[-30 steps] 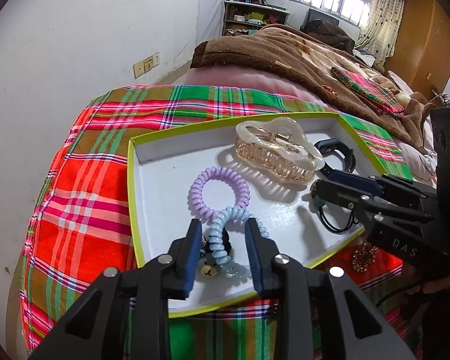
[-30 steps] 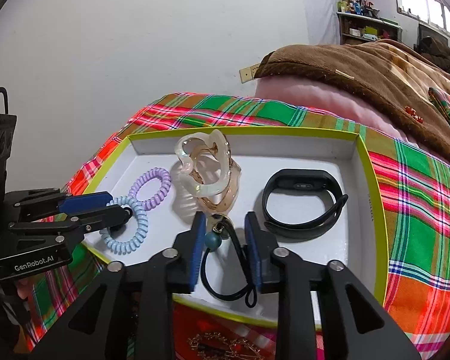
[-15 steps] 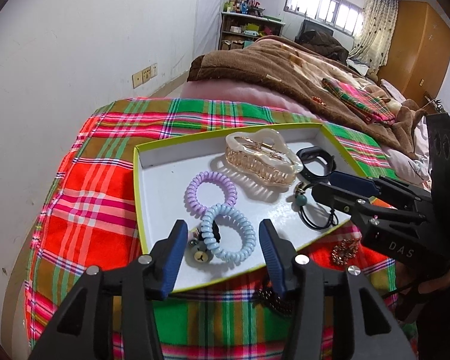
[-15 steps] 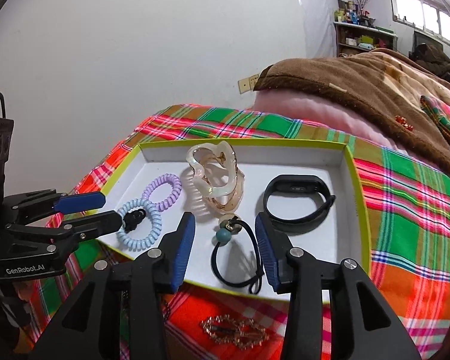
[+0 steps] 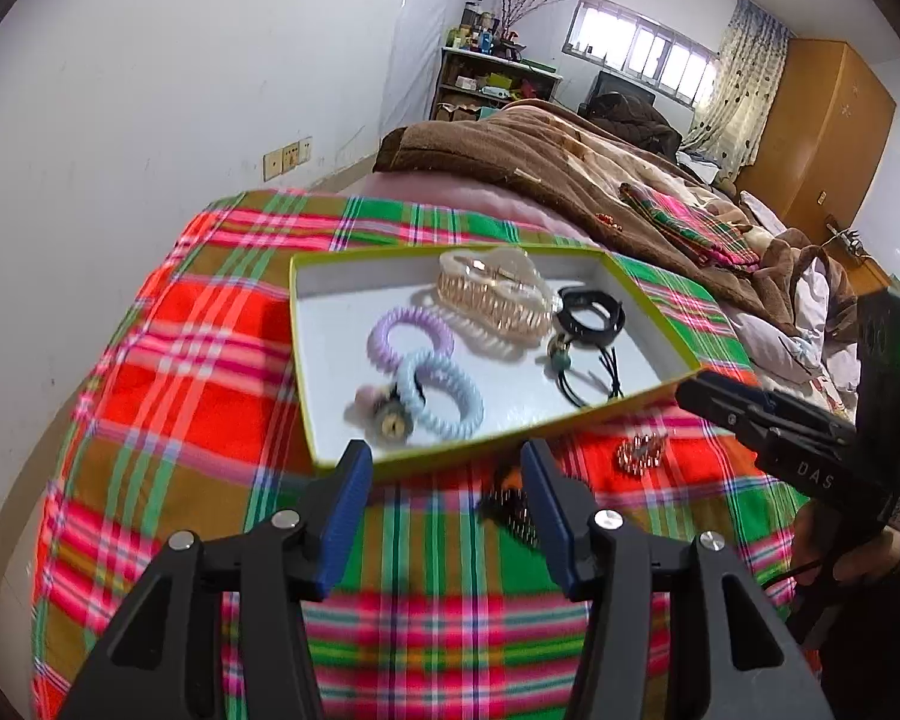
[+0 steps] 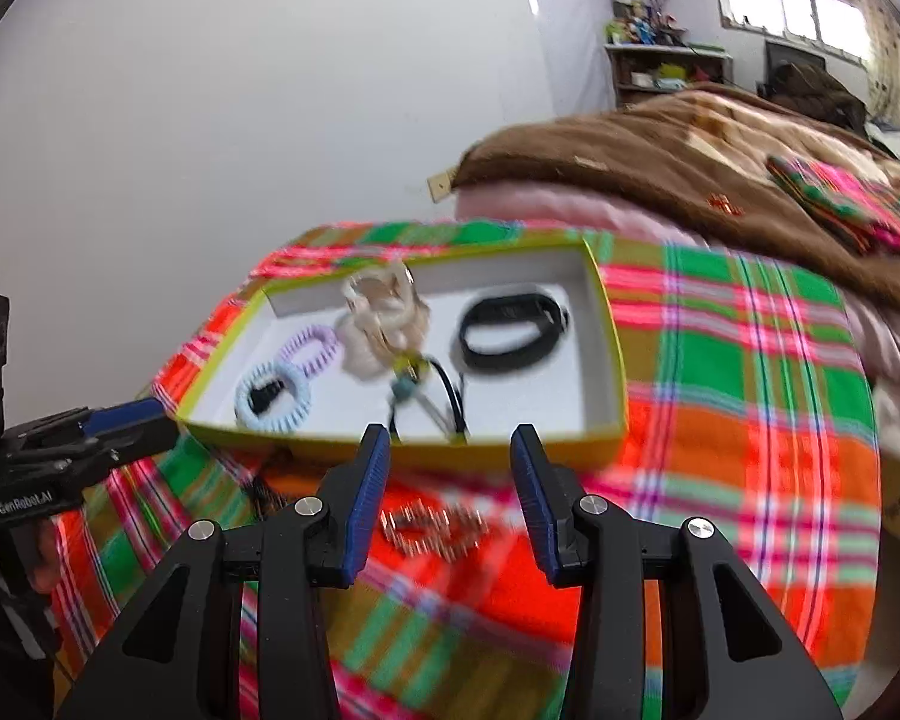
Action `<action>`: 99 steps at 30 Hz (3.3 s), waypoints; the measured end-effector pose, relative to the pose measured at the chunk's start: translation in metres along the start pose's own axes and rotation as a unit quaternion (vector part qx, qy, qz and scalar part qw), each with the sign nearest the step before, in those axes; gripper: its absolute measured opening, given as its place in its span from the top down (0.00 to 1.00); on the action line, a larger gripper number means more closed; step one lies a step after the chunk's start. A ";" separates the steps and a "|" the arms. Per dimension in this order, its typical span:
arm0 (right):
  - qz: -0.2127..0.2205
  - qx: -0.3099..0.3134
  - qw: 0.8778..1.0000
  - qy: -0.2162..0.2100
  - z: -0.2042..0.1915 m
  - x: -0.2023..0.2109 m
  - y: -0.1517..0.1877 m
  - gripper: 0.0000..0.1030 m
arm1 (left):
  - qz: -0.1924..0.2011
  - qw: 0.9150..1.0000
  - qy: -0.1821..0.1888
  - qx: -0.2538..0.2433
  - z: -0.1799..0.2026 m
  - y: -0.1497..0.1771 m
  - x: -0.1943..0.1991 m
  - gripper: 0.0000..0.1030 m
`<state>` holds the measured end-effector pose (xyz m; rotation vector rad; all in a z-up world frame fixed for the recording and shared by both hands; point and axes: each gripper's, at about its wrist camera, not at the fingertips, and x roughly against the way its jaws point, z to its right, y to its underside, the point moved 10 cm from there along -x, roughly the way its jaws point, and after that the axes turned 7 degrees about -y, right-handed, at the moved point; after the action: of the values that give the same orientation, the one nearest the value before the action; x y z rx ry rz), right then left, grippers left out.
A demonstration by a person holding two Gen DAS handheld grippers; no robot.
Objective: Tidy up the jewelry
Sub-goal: 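Move both open grippers back to the beaded bracelet and gold clip, then grasp the gold heart clip with the right gripper while the left grasps the beaded bracelet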
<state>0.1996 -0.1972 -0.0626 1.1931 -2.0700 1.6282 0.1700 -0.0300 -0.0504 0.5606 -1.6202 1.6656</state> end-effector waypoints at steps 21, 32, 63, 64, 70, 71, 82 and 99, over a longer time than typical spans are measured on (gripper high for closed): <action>-0.063 0.014 0.998 -0.009 -0.006 -0.025 0.037 0.54 | -0.024 1.000 0.008 0.001 -0.008 0.037 0.006 0.48; -0.074 0.074 0.995 -0.005 -0.017 -0.016 0.036 0.54 | -0.033 0.999 0.010 0.007 -0.008 0.038 -0.003 0.48; -0.049 0.070 0.996 -0.006 -0.019 -0.018 0.033 0.97 | -0.059 0.998 0.018 -0.015 0.027 0.034 -0.026 0.47; -0.050 0.069 0.996 -0.007 -0.019 -0.018 0.033 0.97 | -0.058 0.998 0.017 -0.018 0.028 0.033 -0.027 0.47; -0.050 0.070 0.996 -0.014 -0.020 -0.016 0.034 0.97 | -0.060 0.996 -0.034 -0.052 0.029 0.032 -0.038 0.47; -0.053 0.072 0.996 -0.018 -0.021 -0.017 0.034 0.96 | -0.059 0.996 -0.044 -0.056 0.028 0.032 -0.040 0.47; -0.072 0.092 0.993 -0.004 -0.022 -0.025 0.039 0.89 | -0.063 0.996 -0.038 -0.056 0.034 0.034 -0.047 0.48; -0.055 0.080 0.995 -0.010 -0.025 -0.016 0.038 0.96 | -0.043 0.997 -0.031 -0.055 0.036 0.029 -0.039 0.97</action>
<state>0.1754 -0.1663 -0.0903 1.3540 -1.8780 1.7652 0.1660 -0.0712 -0.0946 0.6224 -1.6963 1.4994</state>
